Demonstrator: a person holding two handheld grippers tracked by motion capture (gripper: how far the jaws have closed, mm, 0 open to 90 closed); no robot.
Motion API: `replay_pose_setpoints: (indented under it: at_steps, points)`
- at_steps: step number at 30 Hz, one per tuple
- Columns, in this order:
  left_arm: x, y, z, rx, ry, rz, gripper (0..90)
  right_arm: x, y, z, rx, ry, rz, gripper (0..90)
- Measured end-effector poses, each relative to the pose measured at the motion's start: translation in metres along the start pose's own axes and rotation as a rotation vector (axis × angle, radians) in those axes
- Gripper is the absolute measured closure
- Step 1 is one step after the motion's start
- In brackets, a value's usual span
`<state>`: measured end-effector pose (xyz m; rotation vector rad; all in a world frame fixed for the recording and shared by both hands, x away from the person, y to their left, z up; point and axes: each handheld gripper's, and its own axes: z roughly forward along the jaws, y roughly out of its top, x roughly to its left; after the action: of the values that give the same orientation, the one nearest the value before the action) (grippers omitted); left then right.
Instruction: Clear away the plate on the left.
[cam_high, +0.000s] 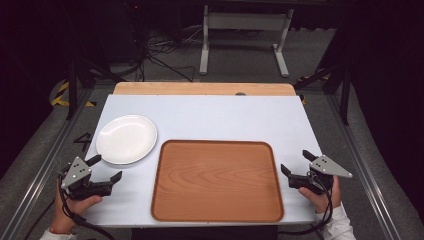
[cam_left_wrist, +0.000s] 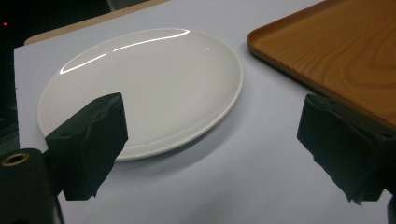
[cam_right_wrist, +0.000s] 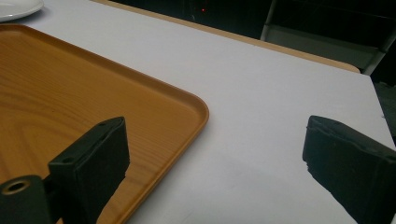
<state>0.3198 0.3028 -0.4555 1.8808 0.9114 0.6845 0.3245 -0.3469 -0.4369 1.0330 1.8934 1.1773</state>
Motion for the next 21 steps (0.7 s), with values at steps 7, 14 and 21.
replay_pose_setpoints:
  at_steps: [7,14,21]
  points:
    - [-0.001,-0.002,0.0,0.045,0.009,0.055,11.8,0.0,0.0,0.001,0.006,0.006,-0.009,7.7]
    - [-0.007,-0.001,0.002,0.096,0.019,0.136,13.7,-0.001,-0.001,0.002,0.006,0.015,-0.007,7.7]
    - [-0.01,0.002,0.006,0.124,0.08,0.188,12.8,0.001,-0.001,0.002,0.007,0.02,-0.012,7.7]
